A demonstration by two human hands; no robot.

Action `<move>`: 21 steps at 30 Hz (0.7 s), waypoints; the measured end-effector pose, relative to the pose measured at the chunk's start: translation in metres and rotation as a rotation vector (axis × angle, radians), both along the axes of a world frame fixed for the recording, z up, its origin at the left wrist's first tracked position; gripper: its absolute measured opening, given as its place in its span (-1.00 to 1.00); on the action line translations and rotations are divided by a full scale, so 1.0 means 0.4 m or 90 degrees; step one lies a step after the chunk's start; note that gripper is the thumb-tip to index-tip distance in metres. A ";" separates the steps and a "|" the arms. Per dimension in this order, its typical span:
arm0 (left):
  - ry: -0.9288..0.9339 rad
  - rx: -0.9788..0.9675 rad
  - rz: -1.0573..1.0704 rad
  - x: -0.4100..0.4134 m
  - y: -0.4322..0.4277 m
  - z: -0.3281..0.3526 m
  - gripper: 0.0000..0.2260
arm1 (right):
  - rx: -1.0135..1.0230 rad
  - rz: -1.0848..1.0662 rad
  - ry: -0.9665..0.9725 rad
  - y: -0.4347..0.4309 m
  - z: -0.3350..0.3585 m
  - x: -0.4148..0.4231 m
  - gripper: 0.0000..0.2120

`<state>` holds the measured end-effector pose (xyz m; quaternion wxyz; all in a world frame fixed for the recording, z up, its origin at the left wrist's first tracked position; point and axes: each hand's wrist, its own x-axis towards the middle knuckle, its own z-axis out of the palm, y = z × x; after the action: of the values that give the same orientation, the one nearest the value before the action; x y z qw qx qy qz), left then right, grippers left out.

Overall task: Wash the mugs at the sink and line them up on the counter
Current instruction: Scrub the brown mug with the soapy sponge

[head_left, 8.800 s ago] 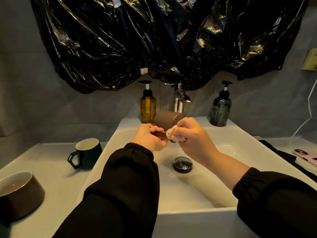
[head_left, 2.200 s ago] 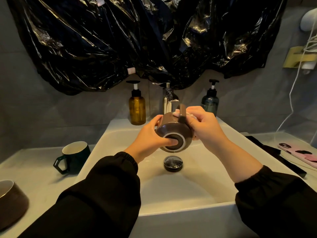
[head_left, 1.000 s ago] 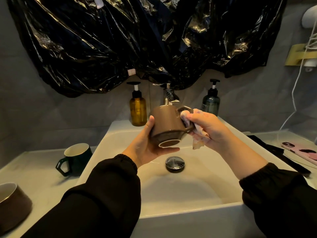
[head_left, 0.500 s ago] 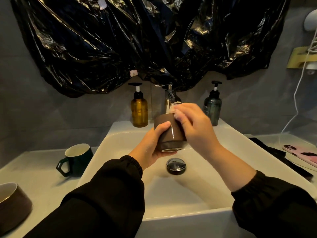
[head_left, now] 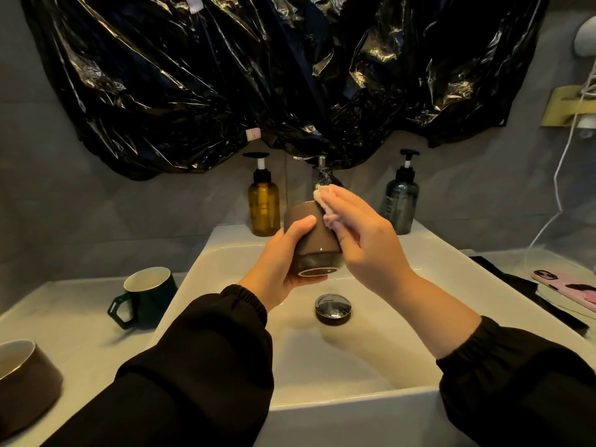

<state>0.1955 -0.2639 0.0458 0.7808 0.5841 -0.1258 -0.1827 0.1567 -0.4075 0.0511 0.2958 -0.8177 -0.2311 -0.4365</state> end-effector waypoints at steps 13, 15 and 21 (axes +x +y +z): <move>0.107 -0.141 0.059 0.010 0.028 0.016 -0.47 | 0.146 0.007 -0.107 -0.006 -0.006 -0.026 -0.68; 0.079 -0.060 0.023 0.001 0.017 0.012 -0.55 | 0.181 -0.020 -0.036 0.001 -0.002 -0.018 -0.65; 0.111 -0.060 0.039 0.001 0.013 0.006 -0.55 | 0.075 0.062 0.053 -0.002 -0.005 -0.020 -0.67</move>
<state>0.1960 -0.2585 0.0483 0.8207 0.5319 -0.0481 -0.2030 0.1486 -0.4083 0.0489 0.3735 -0.8042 -0.2319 -0.4000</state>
